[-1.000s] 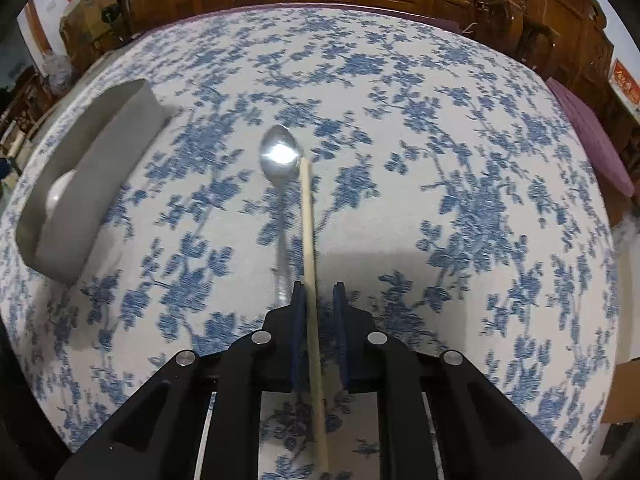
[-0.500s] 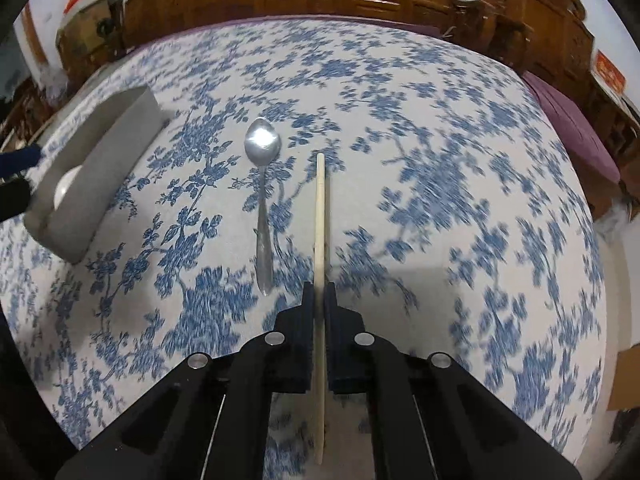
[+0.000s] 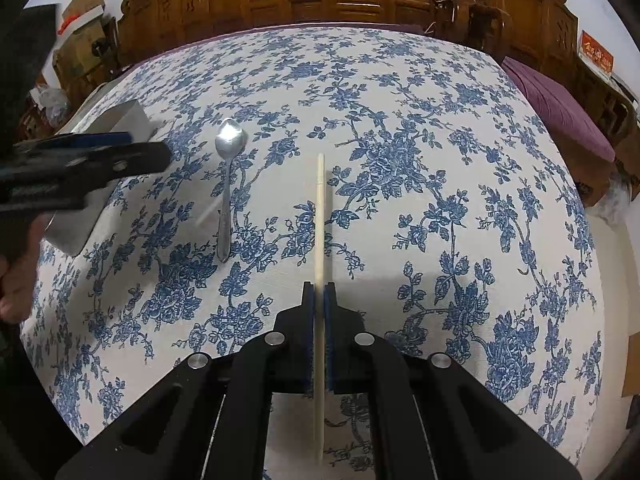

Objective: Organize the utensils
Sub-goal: 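Grasp the metal spoon with the left gripper while the right holds the chopstick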

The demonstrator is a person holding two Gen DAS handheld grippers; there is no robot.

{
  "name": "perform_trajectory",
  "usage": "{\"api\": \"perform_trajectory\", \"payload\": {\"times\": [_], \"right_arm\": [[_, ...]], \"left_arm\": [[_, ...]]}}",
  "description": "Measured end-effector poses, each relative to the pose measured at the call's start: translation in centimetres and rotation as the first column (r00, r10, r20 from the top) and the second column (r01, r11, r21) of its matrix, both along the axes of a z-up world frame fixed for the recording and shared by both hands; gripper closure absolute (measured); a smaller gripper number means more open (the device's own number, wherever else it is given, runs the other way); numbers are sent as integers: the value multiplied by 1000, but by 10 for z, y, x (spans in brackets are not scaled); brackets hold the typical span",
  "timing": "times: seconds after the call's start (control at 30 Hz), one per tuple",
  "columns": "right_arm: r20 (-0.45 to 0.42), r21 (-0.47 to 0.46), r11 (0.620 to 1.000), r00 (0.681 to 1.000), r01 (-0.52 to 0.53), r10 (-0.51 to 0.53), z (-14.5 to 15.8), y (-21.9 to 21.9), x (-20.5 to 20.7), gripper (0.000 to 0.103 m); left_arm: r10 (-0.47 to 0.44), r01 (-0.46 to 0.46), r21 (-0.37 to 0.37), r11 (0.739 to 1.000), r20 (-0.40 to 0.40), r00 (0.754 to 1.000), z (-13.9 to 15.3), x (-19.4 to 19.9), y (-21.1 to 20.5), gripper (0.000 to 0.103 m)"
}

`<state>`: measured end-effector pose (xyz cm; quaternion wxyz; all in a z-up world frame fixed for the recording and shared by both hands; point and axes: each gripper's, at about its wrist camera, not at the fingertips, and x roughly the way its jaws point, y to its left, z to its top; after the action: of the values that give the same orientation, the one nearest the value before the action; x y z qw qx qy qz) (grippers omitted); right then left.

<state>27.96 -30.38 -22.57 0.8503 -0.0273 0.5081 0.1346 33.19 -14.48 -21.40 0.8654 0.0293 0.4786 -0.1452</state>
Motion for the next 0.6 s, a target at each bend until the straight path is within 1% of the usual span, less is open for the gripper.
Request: {"api": "perform_trajectory", "payload": {"times": [0.07, 0.1, 0.17, 0.23, 0.3, 0.37, 0.5, 0.6], "right_arm": [[-2, 7, 1000, 1000, -5, 5, -1, 0, 0, 97], [-3, 10, 1000, 1000, -6, 6, -2, 0, 0, 97], [-6, 17, 1000, 1000, -9, 9, -4, 0, 0, 97], [-9, 23, 1000, 1000, -10, 10, -6, 0, -1, 97], [-12, 26, 1000, 1000, -11, 12, -8, -1, -1, 97], [-15, 30, 1000, 1000, -10, 10, -9, -2, -1, 97], [-19, 36, 999, 1000, -7, 8, -10, -4, -2, 97], [-19, 36, 999, 1000, -7, 8, -9, -4, -2, 97]], "left_arm": [[15, -15, 1, 1000, -6, 1000, -5, 12, -2, 27], [22, -22, -2, 1000, -8, 1000, -8, 19, -2, 28], [29, -29, -4, 1000, -9, 1000, -12, 28, -3, 35], [32, -32, -8, 999, -15, 999, -16, 38, -5, 39], [33, -33, -6, 999, -19, 999, -21, 45, -6, 43], [40, -40, 6, 999, -27, 999, -26, 52, -7, 51], [42, -42, 9, 999, -54, 998, -36, 62, -9, 61], [41, -41, 18, 999, -28, 999, -37, 61, -11, 65]]}}
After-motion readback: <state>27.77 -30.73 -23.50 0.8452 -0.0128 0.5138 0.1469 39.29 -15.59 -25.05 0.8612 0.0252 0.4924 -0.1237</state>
